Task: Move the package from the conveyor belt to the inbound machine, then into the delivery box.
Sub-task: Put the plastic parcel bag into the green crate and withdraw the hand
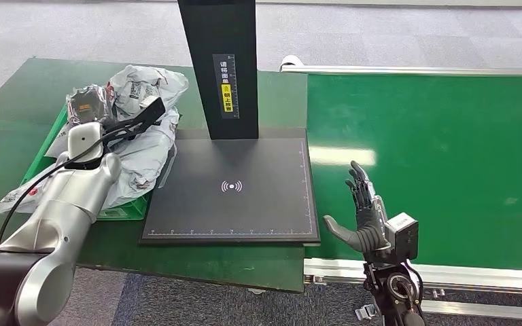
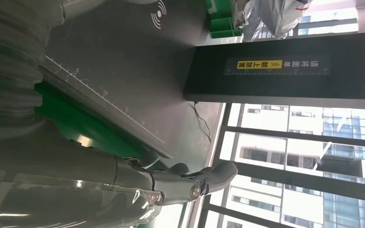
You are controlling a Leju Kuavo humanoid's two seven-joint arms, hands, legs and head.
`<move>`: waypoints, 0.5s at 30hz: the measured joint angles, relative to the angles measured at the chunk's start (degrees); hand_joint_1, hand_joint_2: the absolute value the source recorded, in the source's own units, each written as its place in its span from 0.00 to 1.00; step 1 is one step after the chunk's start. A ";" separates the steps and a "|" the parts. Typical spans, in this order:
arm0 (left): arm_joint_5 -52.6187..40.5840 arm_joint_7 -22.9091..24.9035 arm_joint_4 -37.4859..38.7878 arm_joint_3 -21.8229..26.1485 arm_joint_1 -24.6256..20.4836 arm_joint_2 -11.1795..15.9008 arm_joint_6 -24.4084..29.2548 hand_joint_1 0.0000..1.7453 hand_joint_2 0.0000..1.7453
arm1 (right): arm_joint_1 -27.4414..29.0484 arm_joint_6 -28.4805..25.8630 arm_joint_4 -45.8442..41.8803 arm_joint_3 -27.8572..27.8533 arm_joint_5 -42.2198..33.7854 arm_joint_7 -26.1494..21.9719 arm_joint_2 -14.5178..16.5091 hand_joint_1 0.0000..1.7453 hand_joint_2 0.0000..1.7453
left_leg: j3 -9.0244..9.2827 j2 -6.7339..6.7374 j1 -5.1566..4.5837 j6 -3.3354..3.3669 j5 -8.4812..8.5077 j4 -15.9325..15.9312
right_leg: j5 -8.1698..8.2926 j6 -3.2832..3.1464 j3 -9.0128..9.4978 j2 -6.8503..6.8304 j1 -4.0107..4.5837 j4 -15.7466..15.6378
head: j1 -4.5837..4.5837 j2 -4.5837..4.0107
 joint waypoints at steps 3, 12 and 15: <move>1.28 -0.85 0.18 1.08 0.22 0.37 0.84 1.00 1.00 | -0.05 -0.01 0.02 -0.01 0.09 0.17 0.08 0.00 1.00 | 0.01 -0.02 0.02 0.00 0.00 0.00 | 0.00 0.00 0.01 -0.01 0.02 0.00 | -0.01 0.00; 1.61 -1.15 0.25 2.32 0.47 0.73 1.09 1.00 1.00 | -0.05 0.00 0.02 -0.01 0.20 0.18 0.18 0.00 1.00 | -0.01 -0.02 0.03 0.00 0.00 0.00 | 0.00 0.00 0.01 -0.01 0.03 0.01 | 0.01 0.00; 2.57 -1.87 0.13 2.60 0.72 0.78 1.76 1.00 1.00 | -0.01 0.00 0.01 -0.02 0.25 0.21 0.20 0.00 1.00 | 0.00 -0.02 0.03 0.00 0.00 0.00 | 0.00 0.00 0.01 -0.01 0.03 0.01 | 0.00 0.00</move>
